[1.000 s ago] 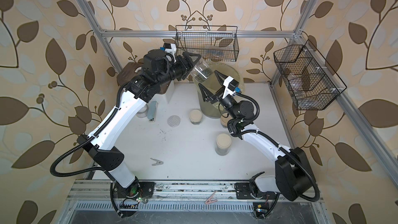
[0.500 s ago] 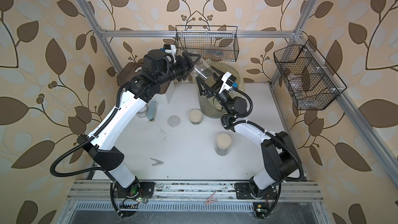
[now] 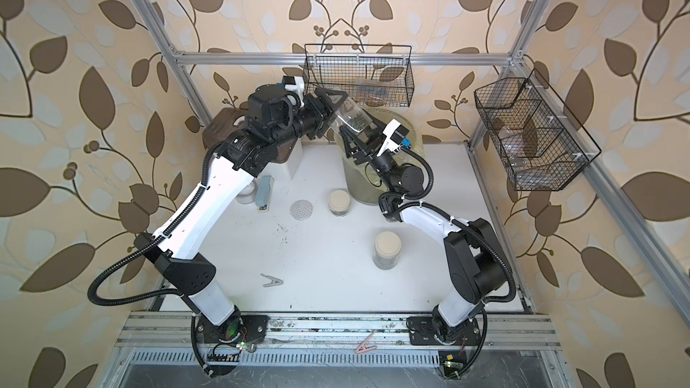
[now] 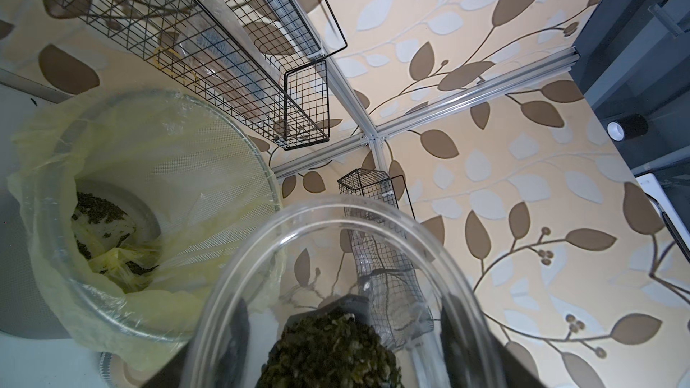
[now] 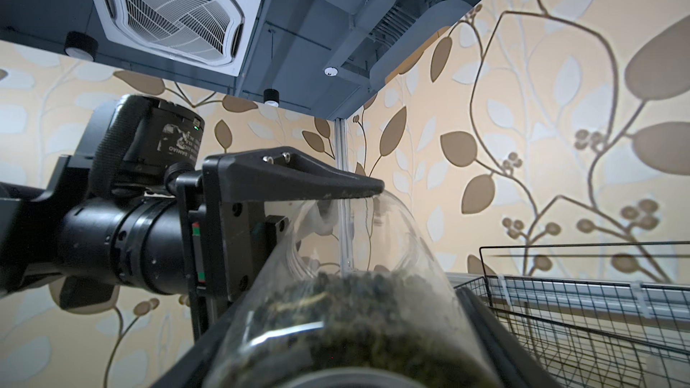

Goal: Empty moldy tea leaves from jars
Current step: Adjust the jar, then pour the moldy tea leaves from the jar into the trash bin.

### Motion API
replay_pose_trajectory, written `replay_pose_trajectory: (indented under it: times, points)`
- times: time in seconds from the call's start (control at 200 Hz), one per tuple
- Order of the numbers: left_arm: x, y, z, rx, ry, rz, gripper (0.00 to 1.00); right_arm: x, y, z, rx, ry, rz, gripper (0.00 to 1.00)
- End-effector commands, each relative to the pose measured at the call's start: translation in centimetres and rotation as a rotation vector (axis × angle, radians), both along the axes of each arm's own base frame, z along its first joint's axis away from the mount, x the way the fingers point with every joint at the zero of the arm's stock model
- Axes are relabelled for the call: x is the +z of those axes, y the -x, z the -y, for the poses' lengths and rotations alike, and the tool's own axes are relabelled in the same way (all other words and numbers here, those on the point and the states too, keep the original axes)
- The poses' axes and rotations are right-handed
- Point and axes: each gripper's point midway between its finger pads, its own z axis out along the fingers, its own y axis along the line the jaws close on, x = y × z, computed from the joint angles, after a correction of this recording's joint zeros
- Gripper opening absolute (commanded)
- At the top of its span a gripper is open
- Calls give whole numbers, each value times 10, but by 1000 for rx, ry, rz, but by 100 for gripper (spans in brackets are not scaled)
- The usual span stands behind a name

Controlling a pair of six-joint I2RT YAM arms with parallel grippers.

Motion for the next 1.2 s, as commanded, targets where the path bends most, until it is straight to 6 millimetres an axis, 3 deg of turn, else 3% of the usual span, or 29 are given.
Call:
replay_pose_trajectory:
  times: [0.0,0.08,0.475,0.705,0.9,1.08,1.11,1.195]
  points:
    - [43,9,-4,-14,78,106,77,21,12,5,22,-47,68,63]
    - [47,10,-7,-4,63,130,99,26,16,11,13,-59,74,59]
    - [73,19,-37,78,-87,319,99,51,25,59,-110,-87,61,52]
    - [78,33,-65,94,-289,438,99,54,31,79,-192,-39,12,51]
    - [48,31,-85,37,-488,470,99,43,32,89,-276,51,-112,50]
    - [14,32,-73,-110,-625,535,99,18,22,96,-343,161,-283,51]
    - [-3,28,-69,-141,-645,522,99,14,19,98,-353,170,-307,51]
    - [-9,27,-60,-191,-645,569,99,3,14,104,-382,183,-362,51]
